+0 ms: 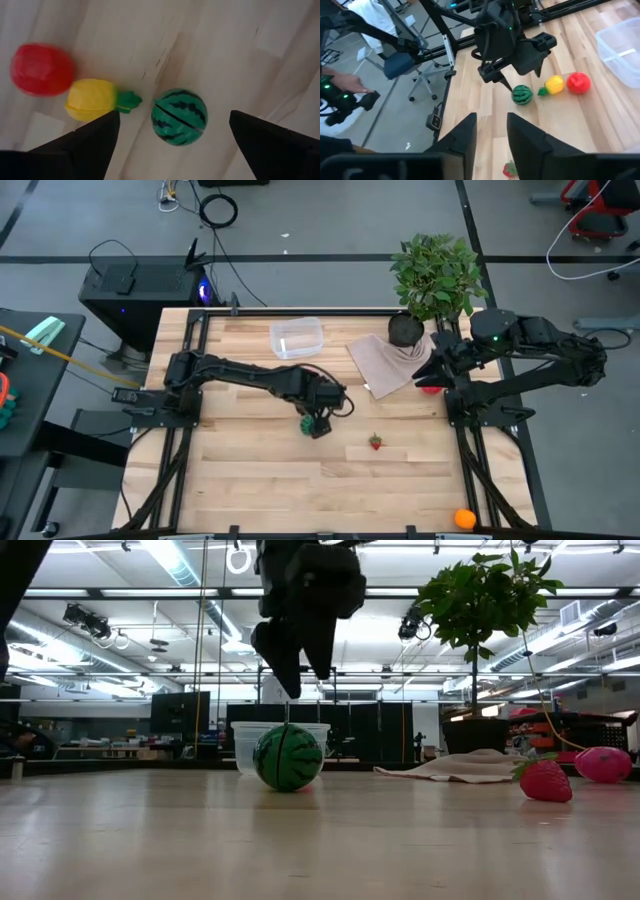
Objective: Pick and placing Produce into tupperware
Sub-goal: Put the green watermelon into the container
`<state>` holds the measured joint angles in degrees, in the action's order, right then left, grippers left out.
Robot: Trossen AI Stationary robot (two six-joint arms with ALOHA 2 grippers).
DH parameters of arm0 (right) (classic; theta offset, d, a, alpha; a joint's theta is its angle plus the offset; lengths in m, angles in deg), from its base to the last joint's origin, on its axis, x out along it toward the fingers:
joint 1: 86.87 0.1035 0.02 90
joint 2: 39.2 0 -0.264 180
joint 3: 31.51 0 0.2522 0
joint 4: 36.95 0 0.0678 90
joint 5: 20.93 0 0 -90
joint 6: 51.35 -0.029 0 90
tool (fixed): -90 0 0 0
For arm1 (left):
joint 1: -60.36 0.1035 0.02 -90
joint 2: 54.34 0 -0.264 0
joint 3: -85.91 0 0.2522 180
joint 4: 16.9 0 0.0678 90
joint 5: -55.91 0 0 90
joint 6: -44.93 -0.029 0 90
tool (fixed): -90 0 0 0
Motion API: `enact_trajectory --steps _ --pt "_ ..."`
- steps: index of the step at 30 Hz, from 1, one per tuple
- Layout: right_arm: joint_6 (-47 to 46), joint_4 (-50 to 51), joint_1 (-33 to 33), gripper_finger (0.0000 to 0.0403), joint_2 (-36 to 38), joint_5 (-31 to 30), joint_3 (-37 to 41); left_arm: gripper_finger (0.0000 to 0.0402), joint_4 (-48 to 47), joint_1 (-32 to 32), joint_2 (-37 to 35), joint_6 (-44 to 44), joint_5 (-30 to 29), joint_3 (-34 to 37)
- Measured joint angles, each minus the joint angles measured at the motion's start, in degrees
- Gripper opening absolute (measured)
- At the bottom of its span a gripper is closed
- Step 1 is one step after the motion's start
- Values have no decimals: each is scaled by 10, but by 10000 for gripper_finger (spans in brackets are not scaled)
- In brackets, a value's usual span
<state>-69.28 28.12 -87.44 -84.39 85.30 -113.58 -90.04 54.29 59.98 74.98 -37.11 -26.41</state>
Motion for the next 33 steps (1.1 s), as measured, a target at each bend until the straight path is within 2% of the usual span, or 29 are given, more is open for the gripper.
enact_trajectory --steps 7,15,21,33 --pt "1 0 0 148 -2 -13 0 399 26 -10 29 59 51 -1" --pt "-3 2 0 150 -10 -13 0 399 -25 -21 73 158 2 0" --pt "-7 2 0 150 -18 -12 0 399 -2 -21 80 182 10 0" --pt "-21 1 0 151 -37 -12 0 399 -6 -17 105 378 24 0"
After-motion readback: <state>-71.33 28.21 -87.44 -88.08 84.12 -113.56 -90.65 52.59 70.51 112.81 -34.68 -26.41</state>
